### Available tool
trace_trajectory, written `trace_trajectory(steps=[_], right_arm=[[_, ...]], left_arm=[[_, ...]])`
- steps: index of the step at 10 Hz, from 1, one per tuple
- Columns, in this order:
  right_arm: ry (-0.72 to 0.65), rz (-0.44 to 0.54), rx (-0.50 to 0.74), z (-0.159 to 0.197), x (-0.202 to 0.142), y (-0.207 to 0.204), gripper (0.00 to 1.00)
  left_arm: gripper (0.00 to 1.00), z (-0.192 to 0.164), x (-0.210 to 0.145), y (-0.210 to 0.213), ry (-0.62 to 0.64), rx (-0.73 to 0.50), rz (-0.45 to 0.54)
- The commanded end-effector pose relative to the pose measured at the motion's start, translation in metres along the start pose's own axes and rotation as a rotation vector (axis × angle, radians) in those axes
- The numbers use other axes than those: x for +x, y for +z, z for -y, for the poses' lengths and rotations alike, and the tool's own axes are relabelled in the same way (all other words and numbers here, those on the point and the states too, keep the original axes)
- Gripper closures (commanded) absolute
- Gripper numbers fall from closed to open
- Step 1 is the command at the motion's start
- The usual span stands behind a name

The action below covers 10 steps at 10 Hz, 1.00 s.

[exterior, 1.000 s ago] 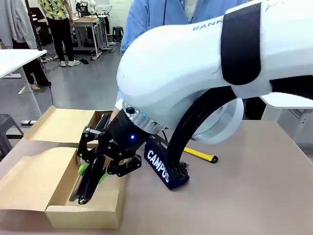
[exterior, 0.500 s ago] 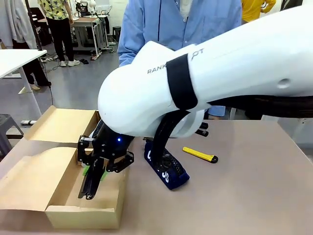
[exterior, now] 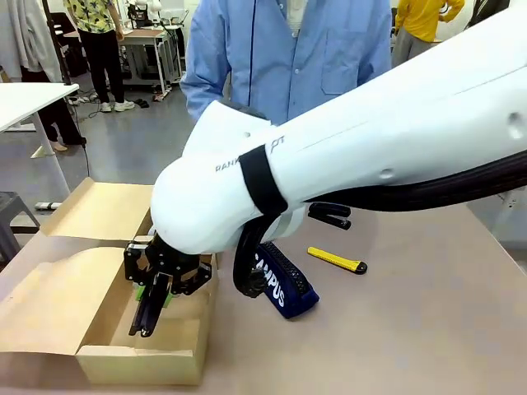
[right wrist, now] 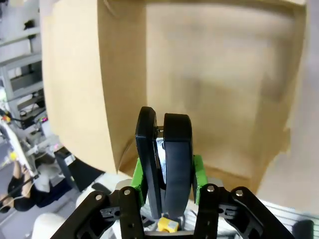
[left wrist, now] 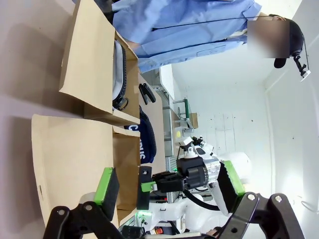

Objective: Place items inside the box.
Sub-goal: Pick up a Pencil pouch or Stapler and place it inside the Mailer Box closest to the robot.

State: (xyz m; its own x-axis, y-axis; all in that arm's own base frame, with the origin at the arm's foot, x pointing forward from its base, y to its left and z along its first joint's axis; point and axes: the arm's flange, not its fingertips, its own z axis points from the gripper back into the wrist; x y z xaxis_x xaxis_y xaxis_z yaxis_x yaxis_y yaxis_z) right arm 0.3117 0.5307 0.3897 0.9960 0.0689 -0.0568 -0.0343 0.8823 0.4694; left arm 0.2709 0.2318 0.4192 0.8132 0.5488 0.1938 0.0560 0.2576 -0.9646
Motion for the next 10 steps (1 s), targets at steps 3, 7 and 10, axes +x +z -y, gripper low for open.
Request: trace_trajectory(steps=[3, 7, 10], right_arm=[[-0.05, 0.076, -0.063, -0.023, 0.01, -0.026, 0.58], [-0.042, 0.04, -0.035, -0.022, 0.009, -0.03, 0.0], [-0.04, 0.01, 0.023, -0.014, 0.006, -0.026, 0.0]], left_arm=[[0.0, 0.001, -0.002, 0.001, -0.02, -0.015, 0.003], [0.0, 0.001, -0.002, 0.001, -0.02, -0.015, 0.003], [0.0, 0.001, -0.002, 0.001, -0.02, -0.015, 0.003]])
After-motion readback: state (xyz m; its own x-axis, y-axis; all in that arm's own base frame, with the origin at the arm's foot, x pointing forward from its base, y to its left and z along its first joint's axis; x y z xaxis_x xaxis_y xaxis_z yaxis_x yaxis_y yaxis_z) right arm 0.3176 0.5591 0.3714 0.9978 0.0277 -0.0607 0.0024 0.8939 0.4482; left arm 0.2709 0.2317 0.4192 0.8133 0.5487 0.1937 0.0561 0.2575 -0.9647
